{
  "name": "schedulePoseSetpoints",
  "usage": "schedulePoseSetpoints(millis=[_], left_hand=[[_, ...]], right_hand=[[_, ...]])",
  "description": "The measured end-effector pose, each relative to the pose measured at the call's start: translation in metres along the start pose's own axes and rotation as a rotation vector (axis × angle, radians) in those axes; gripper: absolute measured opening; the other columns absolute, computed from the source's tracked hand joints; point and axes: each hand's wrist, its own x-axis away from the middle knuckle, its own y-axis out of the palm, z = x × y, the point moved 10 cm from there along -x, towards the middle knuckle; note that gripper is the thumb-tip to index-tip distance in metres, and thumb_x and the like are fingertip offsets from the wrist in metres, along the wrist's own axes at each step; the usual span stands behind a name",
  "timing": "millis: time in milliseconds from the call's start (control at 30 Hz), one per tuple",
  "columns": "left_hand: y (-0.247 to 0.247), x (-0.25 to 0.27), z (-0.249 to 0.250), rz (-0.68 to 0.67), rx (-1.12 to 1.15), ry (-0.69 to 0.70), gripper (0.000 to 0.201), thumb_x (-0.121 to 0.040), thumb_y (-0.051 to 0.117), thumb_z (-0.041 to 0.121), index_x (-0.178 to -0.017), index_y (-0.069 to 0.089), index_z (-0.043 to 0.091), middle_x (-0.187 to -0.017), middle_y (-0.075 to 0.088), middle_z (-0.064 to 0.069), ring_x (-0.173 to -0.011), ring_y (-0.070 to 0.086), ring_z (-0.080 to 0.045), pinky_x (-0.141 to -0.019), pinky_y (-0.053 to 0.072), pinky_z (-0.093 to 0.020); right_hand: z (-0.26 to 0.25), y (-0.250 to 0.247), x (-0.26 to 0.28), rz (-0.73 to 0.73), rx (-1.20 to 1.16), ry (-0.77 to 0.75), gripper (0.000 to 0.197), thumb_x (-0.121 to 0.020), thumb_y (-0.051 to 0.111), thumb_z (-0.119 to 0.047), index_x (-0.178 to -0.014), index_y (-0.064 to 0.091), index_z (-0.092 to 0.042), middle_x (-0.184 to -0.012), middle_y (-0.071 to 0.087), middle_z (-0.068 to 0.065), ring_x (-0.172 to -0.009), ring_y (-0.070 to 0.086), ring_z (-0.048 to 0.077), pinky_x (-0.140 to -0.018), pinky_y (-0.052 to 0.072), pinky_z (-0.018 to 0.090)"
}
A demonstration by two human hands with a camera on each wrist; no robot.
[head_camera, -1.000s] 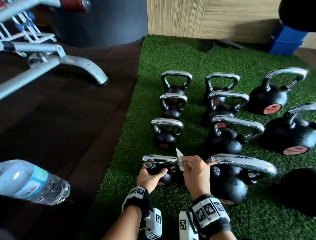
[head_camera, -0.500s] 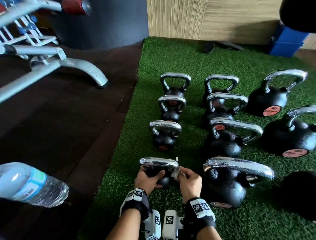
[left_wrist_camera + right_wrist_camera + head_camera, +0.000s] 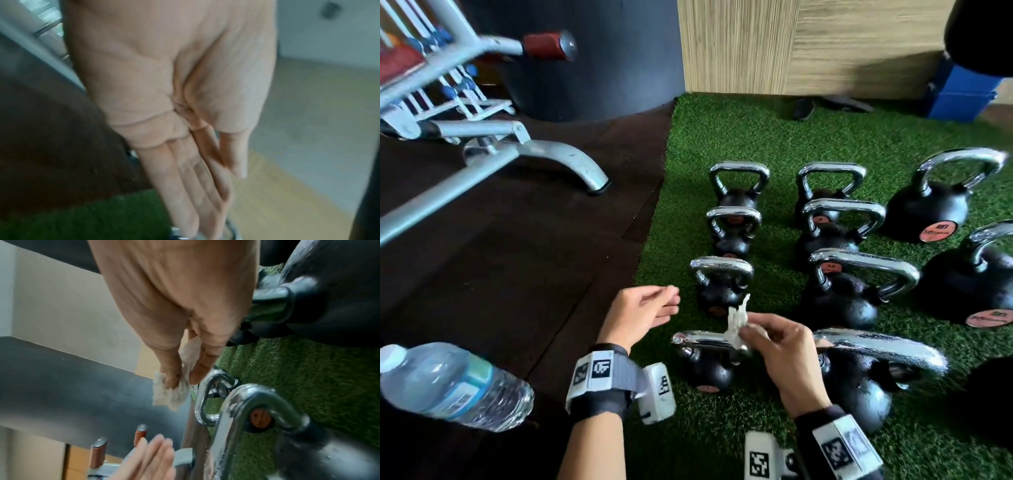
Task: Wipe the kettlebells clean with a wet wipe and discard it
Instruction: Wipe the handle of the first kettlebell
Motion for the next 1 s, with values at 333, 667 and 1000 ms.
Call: schedulePoseSetpoints(millis=[333, 667, 1000], left_hand=[[0.073, 0.018, -0.014, -0.324, 0.489, -0.068, 0.021, -0.079, 0.071, 0.025, -0.091, 0.083, 0.013, -0.092, 0.078, -0.012, -0.081, 0.077, -0.017, -0.071, 0.062, -0.027], [0.038, 0.027, -0.002, -0.108, -0.406, 0.482, 0.021, -0.076, 0.080, 0.041, -0.094, 0.082, 0.032, -0.094, 0.076, 0.022, -0.091, 0.070, 0.010, -0.081, 0.051, -0.006], [0.016, 0.041, -0.016, 0.299, -0.470, 0.696, 0.019, -0.085, 0.079, 0.010, -0.101, 0.082, 0.020, -0.101, 0.078, 0.012, -0.092, 0.069, 0.003, -0.083, 0.052, -0.011]], right_hand=[[-0.031, 0.029, -0.028, 0.123, 0.221, -0.185, 0.017, -0.066, 0.086, -0.030, -0.077, 0.072, -0.031, -0.073, 0.071, -0.014, -0.062, 0.059, 0.001, -0.061, 0.050, 0.024], [0.084, 0.002, -0.005, 0.166, 0.372, 0.192, 0.049, -0.068, 0.058, 0.003, -0.106, 0.067, -0.028, -0.089, 0.069, -0.008, -0.090, 0.067, 0.019, -0.068, 0.045, 0.022], [0.141, 0.017, -0.007, 0.130, 0.376, 0.259, 0.023, -0.065, 0.087, -0.042, -0.072, 0.066, -0.043, -0.069, 0.065, -0.023, -0.075, 0.065, 0.001, -0.071, 0.052, 0.023]])
